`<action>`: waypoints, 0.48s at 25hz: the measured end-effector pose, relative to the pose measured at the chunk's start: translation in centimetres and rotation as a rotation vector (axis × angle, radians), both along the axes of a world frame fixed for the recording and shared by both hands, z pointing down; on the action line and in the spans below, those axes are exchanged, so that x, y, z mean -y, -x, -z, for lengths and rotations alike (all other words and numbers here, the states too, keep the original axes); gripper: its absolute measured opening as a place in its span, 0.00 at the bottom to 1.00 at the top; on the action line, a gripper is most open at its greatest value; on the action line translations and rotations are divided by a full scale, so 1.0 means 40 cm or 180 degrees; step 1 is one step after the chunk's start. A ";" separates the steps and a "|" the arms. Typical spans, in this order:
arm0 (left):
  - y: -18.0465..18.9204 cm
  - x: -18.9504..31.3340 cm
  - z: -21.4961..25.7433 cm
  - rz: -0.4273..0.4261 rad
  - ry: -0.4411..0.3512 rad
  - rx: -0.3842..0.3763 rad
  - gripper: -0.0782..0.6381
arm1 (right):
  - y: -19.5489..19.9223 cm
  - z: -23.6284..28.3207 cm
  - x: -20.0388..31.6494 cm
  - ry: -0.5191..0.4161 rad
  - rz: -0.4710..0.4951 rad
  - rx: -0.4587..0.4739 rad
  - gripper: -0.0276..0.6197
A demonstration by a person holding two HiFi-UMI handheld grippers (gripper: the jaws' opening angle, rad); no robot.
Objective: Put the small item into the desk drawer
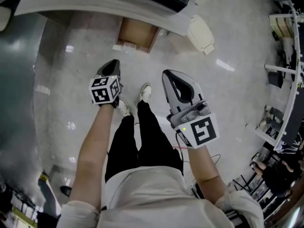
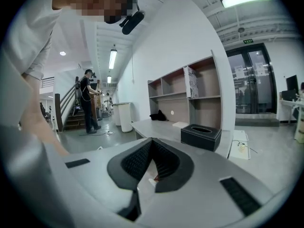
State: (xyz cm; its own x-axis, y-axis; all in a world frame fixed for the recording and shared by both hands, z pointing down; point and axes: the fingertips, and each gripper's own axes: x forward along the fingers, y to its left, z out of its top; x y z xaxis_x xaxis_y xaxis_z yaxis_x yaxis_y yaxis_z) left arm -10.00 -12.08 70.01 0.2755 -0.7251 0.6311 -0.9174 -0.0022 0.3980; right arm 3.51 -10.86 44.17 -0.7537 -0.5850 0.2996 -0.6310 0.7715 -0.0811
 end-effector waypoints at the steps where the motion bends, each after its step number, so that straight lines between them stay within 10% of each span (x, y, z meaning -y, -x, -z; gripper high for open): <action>1: 0.003 -0.007 0.031 -0.0009 -0.0044 0.0005 0.16 | -0.003 0.024 -0.011 -0.0019 -0.0006 -0.0006 0.08; 12: 0.065 -0.008 0.331 -0.0164 -0.0491 0.0284 0.13 | -0.018 0.203 -0.054 -0.0136 -0.0059 0.0097 0.08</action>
State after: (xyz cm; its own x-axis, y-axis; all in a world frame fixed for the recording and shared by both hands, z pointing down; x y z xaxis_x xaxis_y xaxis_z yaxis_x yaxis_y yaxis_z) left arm -12.60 -11.76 56.75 0.2628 -0.8016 0.5370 -0.9461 -0.1048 0.3064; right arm 4.24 -8.72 36.03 -0.7509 -0.6107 0.2511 -0.6430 0.7629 -0.0676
